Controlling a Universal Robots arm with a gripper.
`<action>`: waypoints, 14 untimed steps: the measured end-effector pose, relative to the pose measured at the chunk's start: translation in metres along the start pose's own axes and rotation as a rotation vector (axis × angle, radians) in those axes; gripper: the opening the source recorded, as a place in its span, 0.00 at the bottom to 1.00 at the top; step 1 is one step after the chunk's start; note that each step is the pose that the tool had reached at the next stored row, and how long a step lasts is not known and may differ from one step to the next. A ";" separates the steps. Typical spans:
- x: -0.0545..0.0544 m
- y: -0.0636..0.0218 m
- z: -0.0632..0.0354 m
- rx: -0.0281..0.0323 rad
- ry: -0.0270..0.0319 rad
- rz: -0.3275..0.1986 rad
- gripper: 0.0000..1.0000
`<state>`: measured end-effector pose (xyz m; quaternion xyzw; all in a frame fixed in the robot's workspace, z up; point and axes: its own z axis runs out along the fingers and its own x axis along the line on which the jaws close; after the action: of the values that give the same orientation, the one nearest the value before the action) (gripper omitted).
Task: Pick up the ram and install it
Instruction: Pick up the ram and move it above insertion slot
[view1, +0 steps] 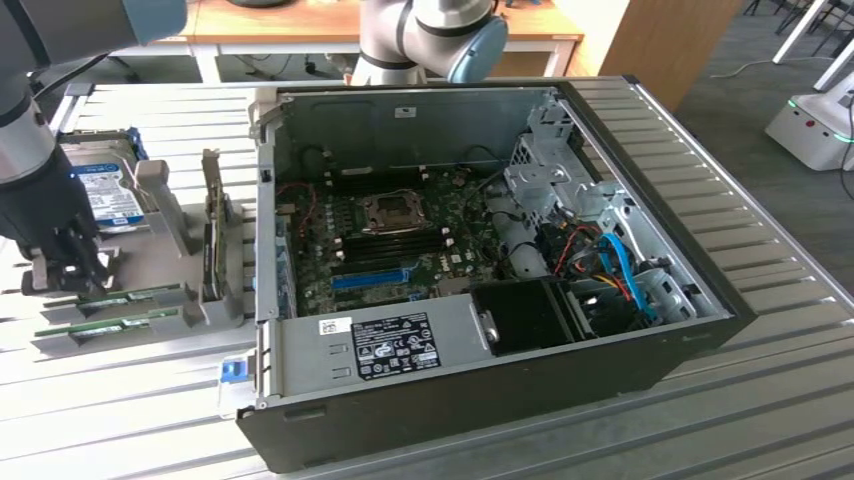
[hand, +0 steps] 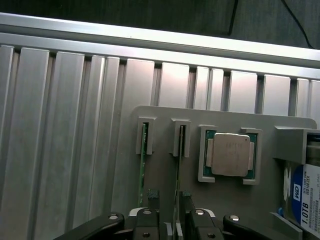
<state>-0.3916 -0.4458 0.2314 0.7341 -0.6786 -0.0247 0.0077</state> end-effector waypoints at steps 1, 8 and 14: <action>0.002 0.0002 0.0000 0.0000 -0.0001 0.000 0.30; 0.014 0.0011 -0.0003 0.0001 -0.0008 0.000 0.30; 0.017 0.0014 -0.0004 0.0001 -0.0010 0.000 0.30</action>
<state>-0.3916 -0.4632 0.2314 0.7341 -0.6786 -0.0250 0.0073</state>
